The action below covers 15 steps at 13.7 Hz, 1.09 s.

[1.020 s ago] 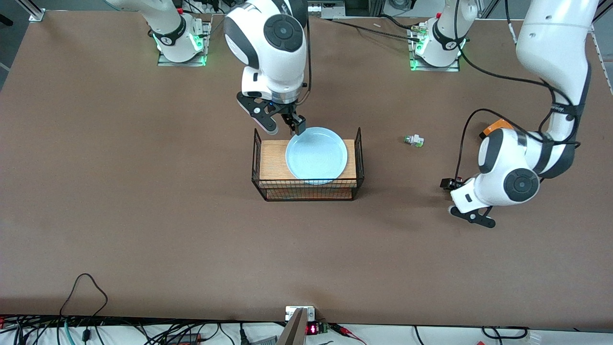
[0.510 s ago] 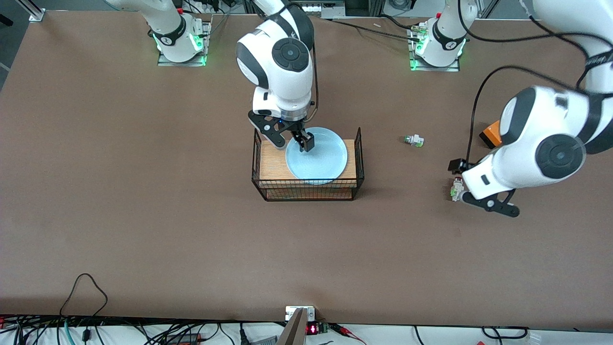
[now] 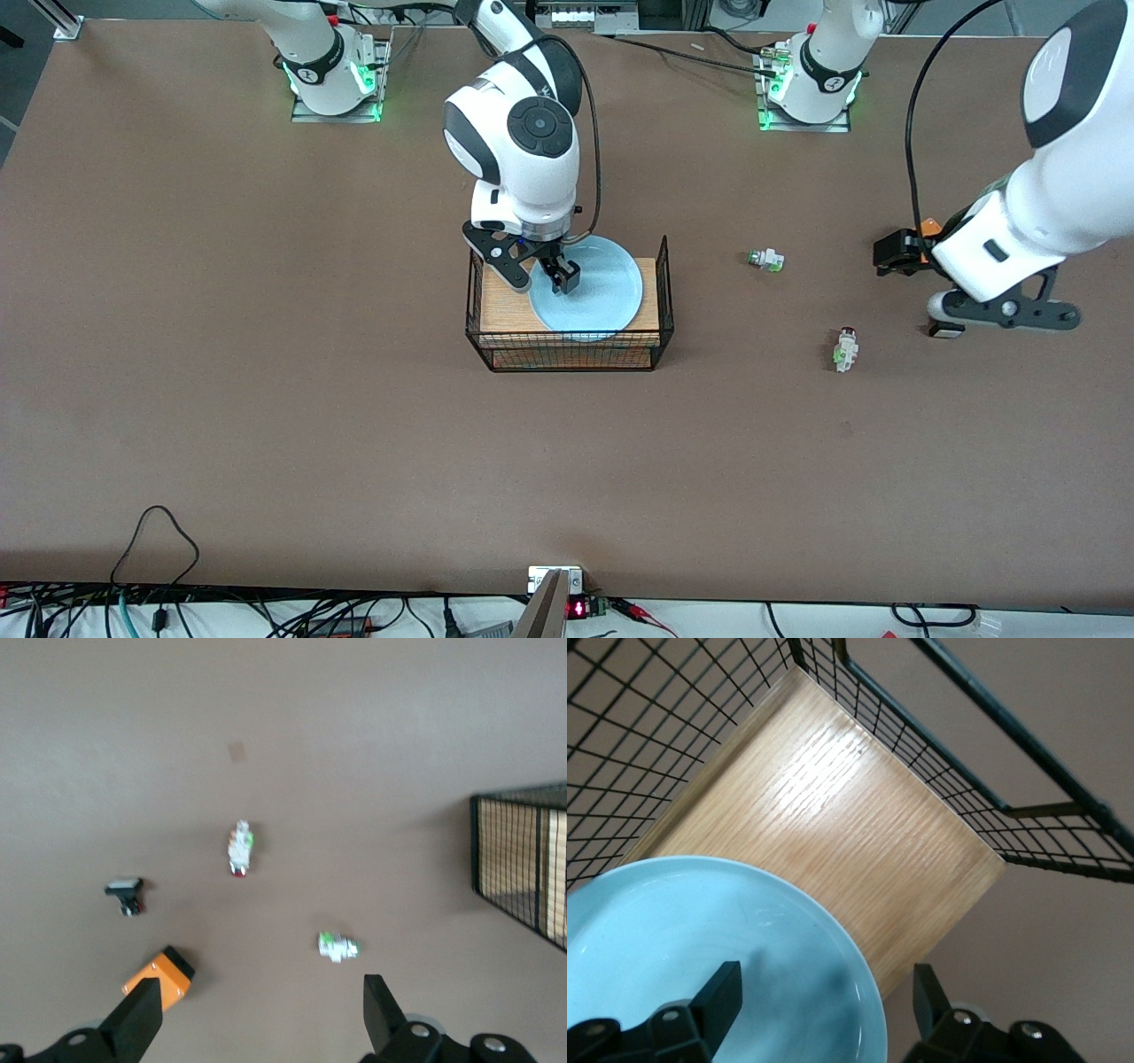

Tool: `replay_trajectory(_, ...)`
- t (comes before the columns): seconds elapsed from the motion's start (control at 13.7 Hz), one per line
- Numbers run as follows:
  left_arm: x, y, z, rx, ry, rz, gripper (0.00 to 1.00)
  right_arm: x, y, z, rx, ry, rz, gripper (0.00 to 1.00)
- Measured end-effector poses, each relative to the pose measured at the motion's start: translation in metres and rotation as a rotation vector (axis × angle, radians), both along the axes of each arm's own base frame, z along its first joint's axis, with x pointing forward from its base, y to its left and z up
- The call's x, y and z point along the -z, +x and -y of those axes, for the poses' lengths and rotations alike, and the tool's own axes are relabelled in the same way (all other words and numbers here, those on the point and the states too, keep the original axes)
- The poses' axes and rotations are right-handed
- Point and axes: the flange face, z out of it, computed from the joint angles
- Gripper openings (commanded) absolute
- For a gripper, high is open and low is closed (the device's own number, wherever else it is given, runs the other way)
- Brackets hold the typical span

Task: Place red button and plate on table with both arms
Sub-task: 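Grasp the plate rim with the right gripper while the left gripper withdraws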

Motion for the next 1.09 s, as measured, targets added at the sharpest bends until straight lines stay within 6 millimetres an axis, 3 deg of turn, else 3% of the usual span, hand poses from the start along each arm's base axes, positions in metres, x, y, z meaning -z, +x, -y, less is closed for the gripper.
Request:
replay_trajectory(0.36, 0.007, -0.033, -0.015, -0.022, 0.007, 0.063, 1.0, 0.013, -0.001, -0.002, -0.002, -0.013, -0.011, 0.56)
replay_trajectory(0.58, 0.009, -0.035, -0.01, -0.013, 0.007, 0.062, 1.0, 0.014, 0.0, -0.002, -0.002, -0.013, -0.011, 0.29)
replay_trajectory(0.73, 0.009, -0.036, -0.008, -0.01, 0.007, 0.062, 1.0, 0.013, -0.001, -0.003, -0.001, -0.009, -0.012, 0.03)
replay_trajectory(1.09, 0.009, -0.036, -0.008, -0.011, 0.007, 0.061, 1.0, 0.008, -0.01, -0.015, 0.017, 0.049, -0.055, 0.0)
